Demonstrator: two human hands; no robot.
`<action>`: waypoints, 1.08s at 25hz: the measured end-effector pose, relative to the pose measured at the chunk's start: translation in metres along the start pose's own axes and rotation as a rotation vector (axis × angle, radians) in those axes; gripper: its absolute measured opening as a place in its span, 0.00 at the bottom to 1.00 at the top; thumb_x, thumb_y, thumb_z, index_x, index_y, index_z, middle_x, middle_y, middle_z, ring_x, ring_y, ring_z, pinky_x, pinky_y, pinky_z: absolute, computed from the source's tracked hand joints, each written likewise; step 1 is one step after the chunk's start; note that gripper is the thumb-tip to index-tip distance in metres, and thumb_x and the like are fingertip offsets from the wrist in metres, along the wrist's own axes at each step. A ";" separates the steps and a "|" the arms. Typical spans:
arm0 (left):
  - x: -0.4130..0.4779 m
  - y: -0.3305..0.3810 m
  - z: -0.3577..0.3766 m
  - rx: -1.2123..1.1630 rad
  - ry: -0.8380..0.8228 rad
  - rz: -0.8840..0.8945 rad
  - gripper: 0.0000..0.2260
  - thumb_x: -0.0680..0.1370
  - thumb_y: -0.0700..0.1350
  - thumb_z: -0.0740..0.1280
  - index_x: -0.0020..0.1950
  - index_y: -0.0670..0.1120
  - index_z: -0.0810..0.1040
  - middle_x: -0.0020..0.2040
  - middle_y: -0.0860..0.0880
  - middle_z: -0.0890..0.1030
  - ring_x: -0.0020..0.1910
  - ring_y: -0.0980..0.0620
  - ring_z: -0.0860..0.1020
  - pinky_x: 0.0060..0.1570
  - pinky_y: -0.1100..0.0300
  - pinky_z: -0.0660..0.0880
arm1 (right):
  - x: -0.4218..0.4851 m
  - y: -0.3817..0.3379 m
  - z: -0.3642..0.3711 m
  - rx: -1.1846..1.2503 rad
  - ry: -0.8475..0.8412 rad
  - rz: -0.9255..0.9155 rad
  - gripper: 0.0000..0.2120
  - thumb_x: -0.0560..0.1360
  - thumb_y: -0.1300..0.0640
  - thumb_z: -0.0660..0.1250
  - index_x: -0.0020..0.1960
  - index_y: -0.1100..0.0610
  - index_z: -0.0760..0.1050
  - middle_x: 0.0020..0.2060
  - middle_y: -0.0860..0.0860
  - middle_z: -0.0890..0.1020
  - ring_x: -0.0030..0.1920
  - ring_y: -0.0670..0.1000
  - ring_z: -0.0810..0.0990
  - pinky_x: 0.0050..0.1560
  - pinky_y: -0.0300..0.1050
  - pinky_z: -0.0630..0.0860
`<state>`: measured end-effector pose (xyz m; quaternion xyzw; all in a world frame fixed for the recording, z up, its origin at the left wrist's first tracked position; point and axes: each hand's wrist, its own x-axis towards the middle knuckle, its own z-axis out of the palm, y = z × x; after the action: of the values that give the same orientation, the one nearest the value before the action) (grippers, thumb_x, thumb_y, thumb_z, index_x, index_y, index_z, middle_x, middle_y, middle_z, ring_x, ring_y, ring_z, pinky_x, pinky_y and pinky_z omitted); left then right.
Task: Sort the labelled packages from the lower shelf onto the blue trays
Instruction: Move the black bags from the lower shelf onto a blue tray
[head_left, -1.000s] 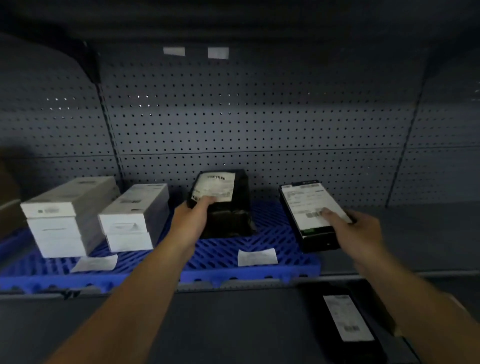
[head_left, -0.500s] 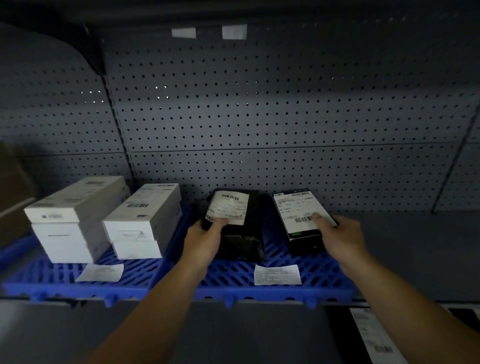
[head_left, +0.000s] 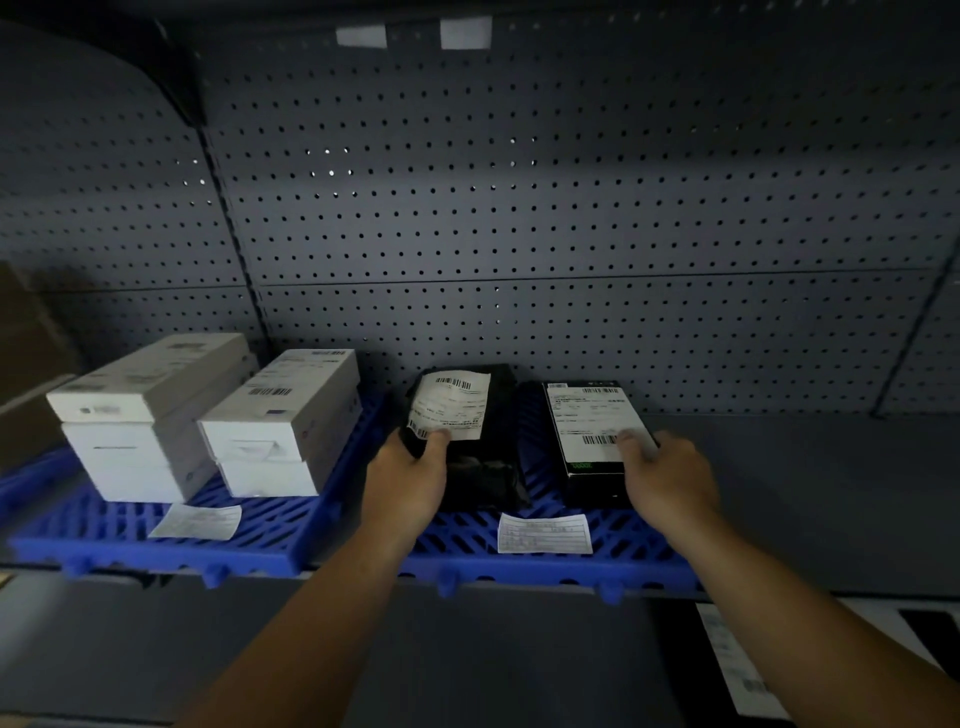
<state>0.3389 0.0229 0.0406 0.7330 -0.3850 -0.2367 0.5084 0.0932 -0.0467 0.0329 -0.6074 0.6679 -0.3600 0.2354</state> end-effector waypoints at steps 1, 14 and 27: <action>0.001 0.001 -0.001 0.000 -0.004 -0.005 0.21 0.78 0.60 0.65 0.65 0.50 0.78 0.58 0.50 0.83 0.55 0.48 0.80 0.55 0.53 0.75 | 0.001 0.000 -0.001 0.016 -0.003 0.004 0.21 0.79 0.40 0.59 0.54 0.57 0.77 0.47 0.55 0.81 0.52 0.60 0.80 0.56 0.62 0.78; -0.089 0.065 0.043 0.172 -0.024 0.833 0.19 0.79 0.56 0.63 0.67 0.51 0.78 0.63 0.55 0.79 0.65 0.54 0.73 0.71 0.52 0.68 | -0.025 0.034 -0.049 0.150 0.128 -0.060 0.20 0.80 0.40 0.59 0.51 0.55 0.79 0.43 0.49 0.83 0.45 0.50 0.82 0.41 0.45 0.76; -0.234 0.072 0.195 0.127 -0.736 1.003 0.15 0.81 0.54 0.65 0.66 0.53 0.78 0.62 0.57 0.78 0.63 0.55 0.73 0.61 0.55 0.74 | -0.143 0.185 -0.203 0.022 0.551 0.237 0.12 0.80 0.51 0.66 0.55 0.59 0.82 0.46 0.53 0.85 0.45 0.50 0.81 0.47 0.44 0.76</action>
<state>0.0334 0.0879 0.0246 0.3625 -0.8454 -0.1828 0.3472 -0.1568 0.1336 0.0013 -0.4022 0.7688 -0.4885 0.0924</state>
